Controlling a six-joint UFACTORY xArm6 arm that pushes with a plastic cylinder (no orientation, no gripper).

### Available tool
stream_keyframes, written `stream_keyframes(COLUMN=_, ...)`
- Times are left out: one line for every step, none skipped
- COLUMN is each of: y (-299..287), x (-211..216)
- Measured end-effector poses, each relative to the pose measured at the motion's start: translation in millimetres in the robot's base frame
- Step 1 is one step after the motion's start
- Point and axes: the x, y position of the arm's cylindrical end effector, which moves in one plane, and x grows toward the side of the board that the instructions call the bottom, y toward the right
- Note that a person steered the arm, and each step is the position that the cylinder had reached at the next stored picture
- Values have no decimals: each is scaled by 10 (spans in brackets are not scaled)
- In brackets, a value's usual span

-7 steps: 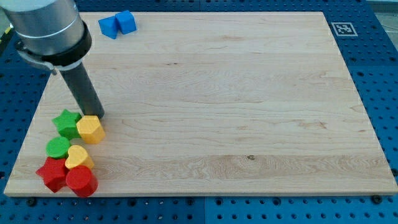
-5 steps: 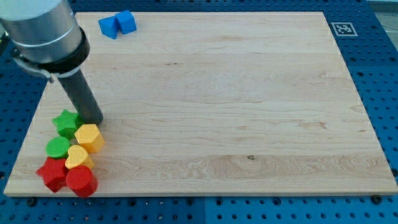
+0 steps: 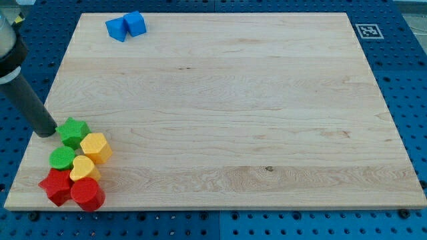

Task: Push green star and green circle into the red star

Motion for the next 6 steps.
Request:
stream_keyframes(y=-11, x=-135)
stream_keyframes(y=27, x=-380)
stream_keyframes(y=126, x=-454)
stream_keyframes(y=274, x=-378)
stream_keyframes(y=287, x=-205)
stream_keyframes(y=287, x=-96)
